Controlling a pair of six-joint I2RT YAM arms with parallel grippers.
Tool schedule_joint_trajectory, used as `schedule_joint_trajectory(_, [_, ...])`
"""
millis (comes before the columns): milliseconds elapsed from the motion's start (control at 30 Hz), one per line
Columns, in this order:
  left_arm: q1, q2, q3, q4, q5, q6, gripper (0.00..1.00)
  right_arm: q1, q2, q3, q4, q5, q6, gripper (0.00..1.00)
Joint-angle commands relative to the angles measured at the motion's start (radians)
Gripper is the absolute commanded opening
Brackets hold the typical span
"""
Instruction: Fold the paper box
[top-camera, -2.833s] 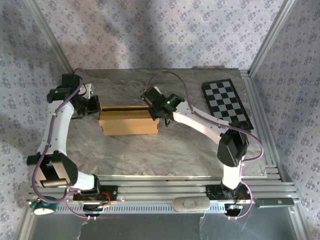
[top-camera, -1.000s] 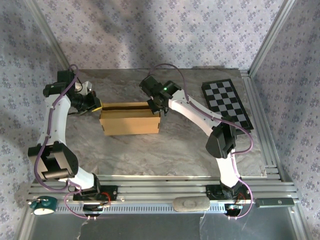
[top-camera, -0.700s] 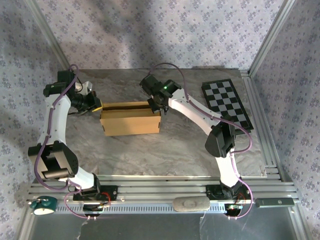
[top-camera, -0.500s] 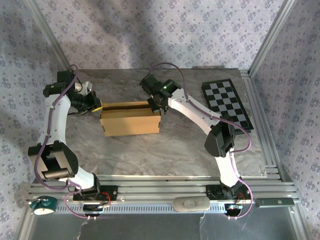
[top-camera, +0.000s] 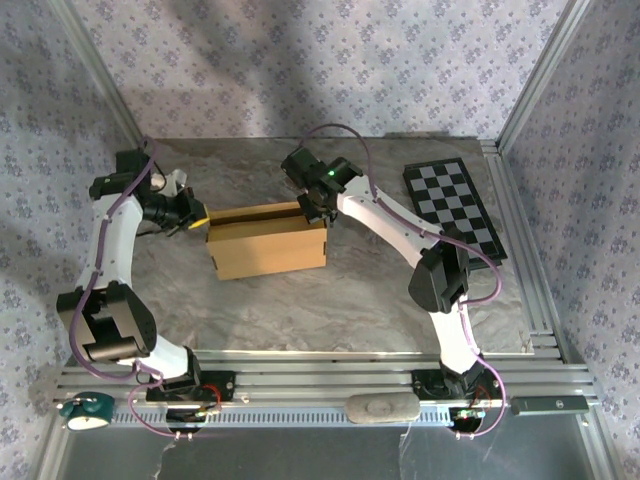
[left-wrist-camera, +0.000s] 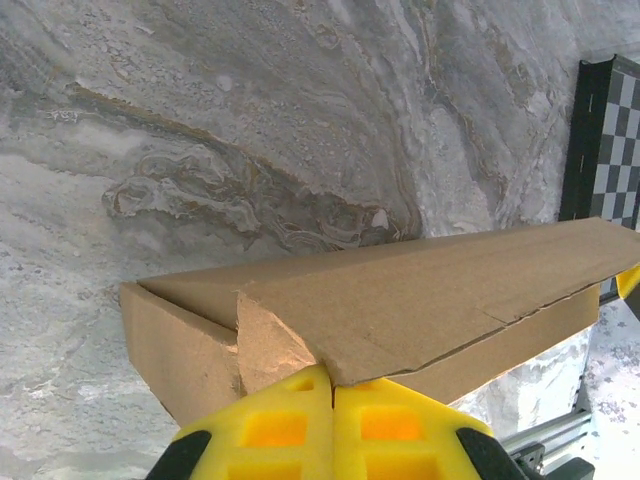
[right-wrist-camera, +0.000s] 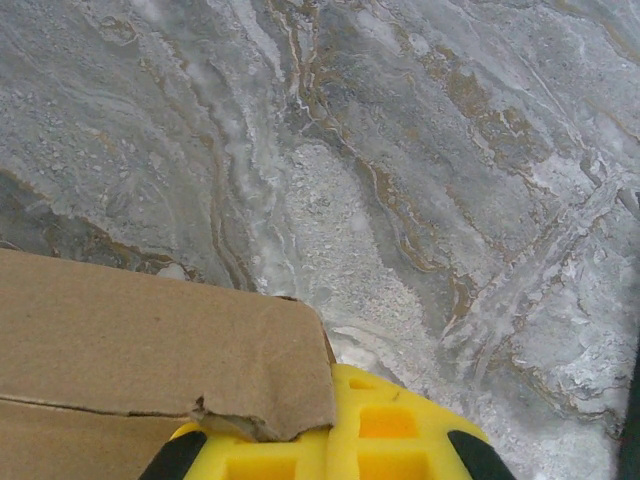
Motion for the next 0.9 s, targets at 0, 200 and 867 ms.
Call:
schedule_joint_trajectory(0, [-0.017,-0.045,-0.003,-0.002,0.151,-0.004,0.0,0.016,0.038,0.036,0.014,-0.066,-0.039,0.0])
schedule_joint_trajectory(200, [-0.017,-0.066,-0.018,0.006,0.164,-0.012,0.0,-0.005,0.034,0.045,0.017,-0.085,-0.065,0.0])
schedule_joint_trajectory(867, [-0.018,-0.113,-0.139,0.063,0.152,-0.026,0.0,-0.019,0.016,0.063,-0.008,-0.136,-0.116,0.0])
